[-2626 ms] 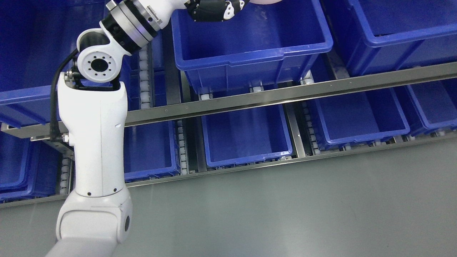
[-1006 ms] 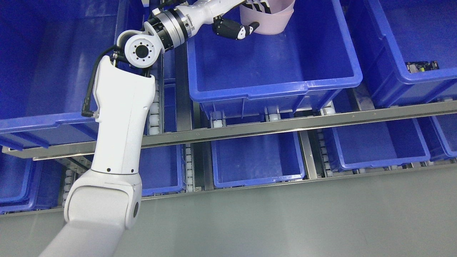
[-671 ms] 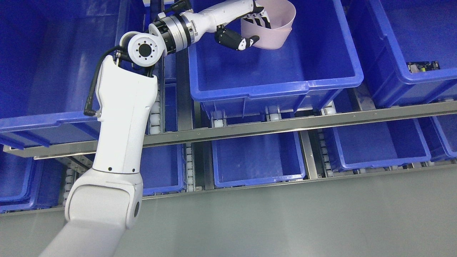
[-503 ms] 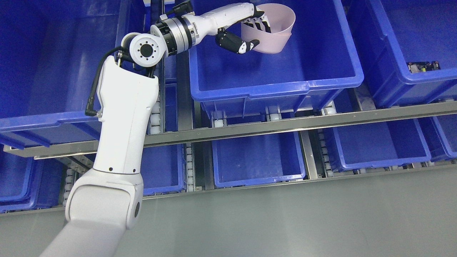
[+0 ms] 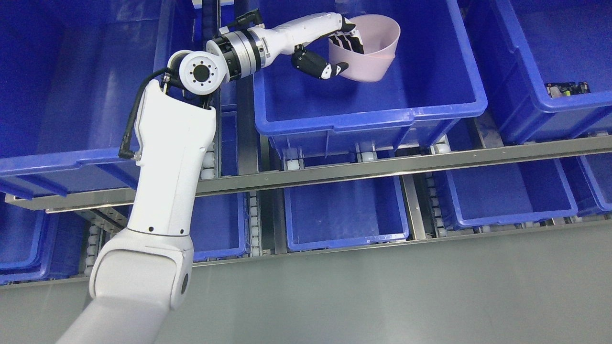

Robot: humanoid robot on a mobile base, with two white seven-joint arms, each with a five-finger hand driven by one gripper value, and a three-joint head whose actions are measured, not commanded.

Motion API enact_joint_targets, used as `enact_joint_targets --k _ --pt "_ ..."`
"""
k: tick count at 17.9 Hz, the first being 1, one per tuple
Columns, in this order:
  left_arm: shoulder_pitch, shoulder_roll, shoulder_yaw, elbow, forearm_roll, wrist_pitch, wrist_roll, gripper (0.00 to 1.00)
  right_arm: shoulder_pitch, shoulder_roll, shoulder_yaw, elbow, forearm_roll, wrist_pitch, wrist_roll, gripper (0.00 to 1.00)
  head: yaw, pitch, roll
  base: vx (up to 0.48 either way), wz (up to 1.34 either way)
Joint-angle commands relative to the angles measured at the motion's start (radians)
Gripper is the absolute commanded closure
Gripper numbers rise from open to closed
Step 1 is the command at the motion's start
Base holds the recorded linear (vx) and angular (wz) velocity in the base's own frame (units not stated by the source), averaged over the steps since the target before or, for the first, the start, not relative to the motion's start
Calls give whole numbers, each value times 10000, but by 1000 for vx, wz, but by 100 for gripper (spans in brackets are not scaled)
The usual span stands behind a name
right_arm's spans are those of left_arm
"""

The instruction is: Stack pink IKEA bowls on left shelf middle

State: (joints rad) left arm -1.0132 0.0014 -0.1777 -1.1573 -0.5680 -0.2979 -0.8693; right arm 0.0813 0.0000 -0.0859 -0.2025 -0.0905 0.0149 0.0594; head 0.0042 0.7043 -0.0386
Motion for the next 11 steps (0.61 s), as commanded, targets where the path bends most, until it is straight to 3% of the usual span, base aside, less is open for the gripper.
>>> enact_joint_targets --k 1,3,6,7,11 --pt "39 160 364 7 141 18 973 33 0 -174 0 0 0 5 19 0 0 0 0 0 0" --pt "85 160 930 128 1451 18 2715 11 0 -174 0 0 0 5 19 0 0 0 0 0 0" --pt "727 160 888 38 5835 -28 6502 4 0 -174 0 0 0 5 4 0 0 0 0 0 0" --pt "896 160 705 -114 6532 -28 7426 0 0 -174 0 0 0 5 19 0 0 0 0 0 0" --pt "2091 160 -77 -1493 7044 368 8125 0 0 -174 0 -15 0 5 19 0 0 0 0 0 0"
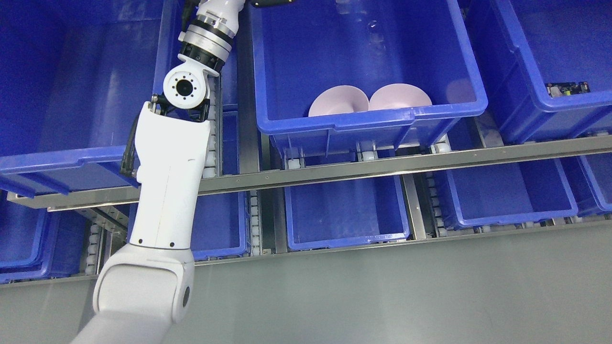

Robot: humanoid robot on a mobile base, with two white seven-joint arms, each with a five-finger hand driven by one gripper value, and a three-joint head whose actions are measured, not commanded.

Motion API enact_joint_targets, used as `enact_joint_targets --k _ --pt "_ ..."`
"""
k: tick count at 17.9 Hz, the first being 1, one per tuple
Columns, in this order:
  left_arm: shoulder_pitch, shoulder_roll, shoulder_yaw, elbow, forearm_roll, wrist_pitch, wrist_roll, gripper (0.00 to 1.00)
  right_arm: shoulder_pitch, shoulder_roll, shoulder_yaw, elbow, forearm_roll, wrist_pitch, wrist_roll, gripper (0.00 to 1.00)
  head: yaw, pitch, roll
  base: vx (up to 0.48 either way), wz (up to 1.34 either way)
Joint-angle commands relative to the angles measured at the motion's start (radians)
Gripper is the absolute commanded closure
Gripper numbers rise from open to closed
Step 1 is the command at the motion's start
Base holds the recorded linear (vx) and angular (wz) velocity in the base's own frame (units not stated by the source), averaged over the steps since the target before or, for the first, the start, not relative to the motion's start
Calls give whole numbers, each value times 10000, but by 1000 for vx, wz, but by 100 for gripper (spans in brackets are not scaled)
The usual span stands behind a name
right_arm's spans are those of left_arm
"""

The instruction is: Stack pink IKEA bowls on left shelf middle

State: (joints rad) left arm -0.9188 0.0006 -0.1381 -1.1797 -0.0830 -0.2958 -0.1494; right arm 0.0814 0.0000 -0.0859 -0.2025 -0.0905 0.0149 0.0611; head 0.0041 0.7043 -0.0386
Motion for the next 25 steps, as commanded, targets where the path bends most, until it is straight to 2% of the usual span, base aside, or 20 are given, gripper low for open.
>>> enact_joint_targets --k 1,4,10,16,25 --pt "1347 169 -536 -1561 2241 760 957 0 -1 -174 0 0 0 5 2 0 0 0 0 0 0" --pt "1915 169 -597 -2696 2242 1651 942 0 -1 -174 0 0 0 5 2 0 0 0 0 0 0" --pt "3725 169 -491 -4033 2211 1654 958 0 -1 -174 0 0 0 5 -13 0 0 0 0 1 -9" --pt "3742 169 -521 -4004 2211 1654 973 0 -1 -174 0 0 0 5 2 0 0 0 0 -101 71" --pt "3742 169 -690 -4003 2211 1654 942 0 -1 -174 0 0 0 5 -13 0 0 0 0 -241 -44"
